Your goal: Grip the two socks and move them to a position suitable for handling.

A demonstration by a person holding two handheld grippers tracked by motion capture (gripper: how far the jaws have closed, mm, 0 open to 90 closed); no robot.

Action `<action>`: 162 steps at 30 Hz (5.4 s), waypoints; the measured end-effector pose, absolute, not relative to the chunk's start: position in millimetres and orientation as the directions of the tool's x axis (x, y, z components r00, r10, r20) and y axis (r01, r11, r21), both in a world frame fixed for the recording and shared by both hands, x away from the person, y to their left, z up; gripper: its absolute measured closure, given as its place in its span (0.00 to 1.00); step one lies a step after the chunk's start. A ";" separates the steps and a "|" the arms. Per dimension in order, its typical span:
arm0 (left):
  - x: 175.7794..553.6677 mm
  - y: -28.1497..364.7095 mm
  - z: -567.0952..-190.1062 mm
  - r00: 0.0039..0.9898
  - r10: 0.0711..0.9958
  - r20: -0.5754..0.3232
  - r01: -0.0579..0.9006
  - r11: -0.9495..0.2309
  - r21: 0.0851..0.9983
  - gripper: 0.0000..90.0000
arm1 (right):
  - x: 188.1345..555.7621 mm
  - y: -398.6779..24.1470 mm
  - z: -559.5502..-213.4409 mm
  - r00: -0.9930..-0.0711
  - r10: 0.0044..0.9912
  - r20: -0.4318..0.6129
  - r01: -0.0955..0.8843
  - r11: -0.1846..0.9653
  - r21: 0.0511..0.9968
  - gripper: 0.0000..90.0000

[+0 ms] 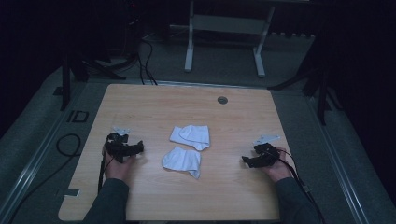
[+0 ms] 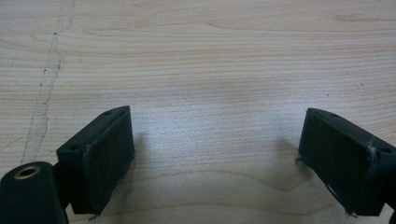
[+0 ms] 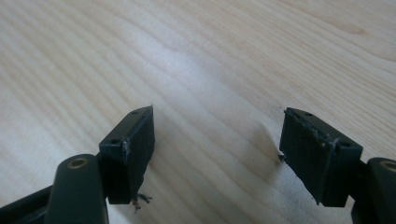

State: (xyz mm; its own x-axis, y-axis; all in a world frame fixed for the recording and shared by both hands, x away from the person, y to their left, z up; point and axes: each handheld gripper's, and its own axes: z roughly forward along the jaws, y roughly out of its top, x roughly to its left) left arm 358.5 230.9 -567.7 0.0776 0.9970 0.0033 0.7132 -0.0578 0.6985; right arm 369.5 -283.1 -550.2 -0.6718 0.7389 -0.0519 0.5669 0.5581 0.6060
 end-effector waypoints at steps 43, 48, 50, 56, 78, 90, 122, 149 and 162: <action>358.2 231.5 -567.8 0.085 0.996 0.003 0.712 -0.063 0.700 0.12 | 328.7 -177.4 -494.8 -0.883 0.446 -0.146 0.296 0.772 0.563 0.67; 358.2 231.5 -567.8 0.085 0.996 0.003 0.712 -0.063 0.699 0.12 | 326.1 -157.5 -494.8 -0.904 0.400 -0.148 0.258 0.789 0.558 0.69; 358.2 231.5 -567.8 0.084 0.996 0.003 0.712 -0.062 0.700 0.12 | 325.1 -149.4 -495.2 -0.912 0.384 -0.147 0.245 0.795 0.555 0.67; 358.2 231.4 -567.8 0.084 0.996 0.003 0.712 -0.062 0.699 0.12 | 319.7 -124.0 -498.5 -0.934 0.329 -0.139 0.204 0.812 0.547 0.64; 358.1 231.3 -567.8 0.084 0.996 0.003 0.712 -0.062 0.700 0.12 | 332.9 -34.5 -503.9 -0.968 0.220 -0.122 0.123 0.836 0.535 0.69; 358.1 231.2 -567.9 0.084 0.997 0.003 0.711 -0.062 0.700 0.12 | 348.3 8.8 -513.2 -0.975 0.198 -0.102 0.119 0.851 0.512 0.67; 358.0 231.2 -567.9 0.083 0.997 0.003 0.711 -0.061 0.700 0.12 | 356.8 -27.8 -472.4 -0.958 0.237 -0.160 0.138 0.872 0.470 0.97; 358.0 231.2 -567.9 0.083 0.997 0.003 0.711 -0.061 0.700 0.12 | 346.5 -175.3 -454.3 -0.878 0.449 -0.166 0.312 0.799 0.514 0.80; 358.0 231.2 -567.9 0.083 0.997 0.003 0.711 -0.061 0.700 0.12 | 336.8 -141.2 -518.4 -0.916 0.383 -0.121 0.300 0.852 0.430 0.80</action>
State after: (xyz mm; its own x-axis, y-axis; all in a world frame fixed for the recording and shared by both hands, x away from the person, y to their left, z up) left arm 358.0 231.2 -567.9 0.0830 0.9965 0.0026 0.7112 -0.0611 0.7003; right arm 336.8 -141.2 -518.4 -0.9159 0.3829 -0.1206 0.2996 0.8519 0.4296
